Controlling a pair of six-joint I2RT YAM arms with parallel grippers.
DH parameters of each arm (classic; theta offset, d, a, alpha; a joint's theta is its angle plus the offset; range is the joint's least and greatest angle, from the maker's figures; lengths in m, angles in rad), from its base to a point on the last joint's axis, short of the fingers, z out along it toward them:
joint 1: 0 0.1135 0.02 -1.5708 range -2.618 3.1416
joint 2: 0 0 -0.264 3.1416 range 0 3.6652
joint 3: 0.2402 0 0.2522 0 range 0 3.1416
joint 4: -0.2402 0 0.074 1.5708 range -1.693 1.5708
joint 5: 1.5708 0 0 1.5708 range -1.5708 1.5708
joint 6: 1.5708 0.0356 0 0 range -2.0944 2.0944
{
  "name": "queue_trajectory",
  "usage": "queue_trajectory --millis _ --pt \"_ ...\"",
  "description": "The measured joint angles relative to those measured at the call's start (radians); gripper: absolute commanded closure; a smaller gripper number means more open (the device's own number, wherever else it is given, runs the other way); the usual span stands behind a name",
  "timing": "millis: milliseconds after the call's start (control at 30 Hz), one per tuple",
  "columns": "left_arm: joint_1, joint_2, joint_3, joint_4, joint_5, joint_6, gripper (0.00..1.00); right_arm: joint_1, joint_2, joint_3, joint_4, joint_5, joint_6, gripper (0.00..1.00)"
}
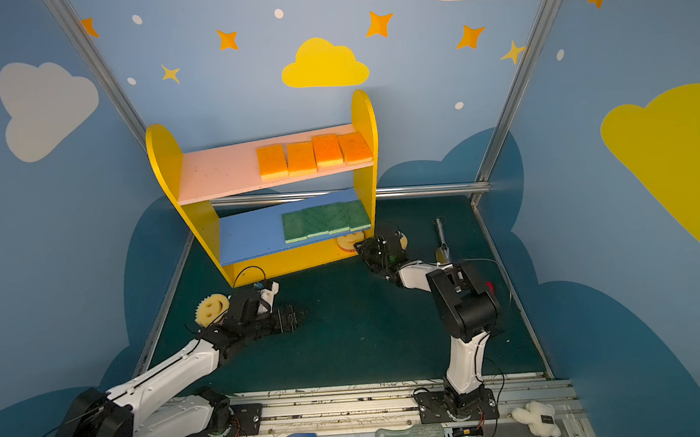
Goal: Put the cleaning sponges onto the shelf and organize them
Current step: 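Carry the sponge under the blue shelf onto the shelf base and release, then draw back the right gripper and grasp the smiley sponge by the shelf corner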
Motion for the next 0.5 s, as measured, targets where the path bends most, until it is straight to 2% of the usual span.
queue_trajectory --millis 200,367,500 --pt "0.0 -0.031 0.003 -0.002 -0.038 -0.014 0.0 -0.023 -0.242 -0.152 -0.09 -0.025 -0.1 0.46" --pt "0.0 0.01 0.043 0.001 -0.04 -0.022 0.0 -0.178 -0.399 -0.183 -0.214 -0.097 -0.204 0.46" --pt "0.0 0.098 0.105 0.021 -0.037 -0.026 0.0 -0.313 -0.429 -0.179 -0.286 -0.167 -0.273 0.48"
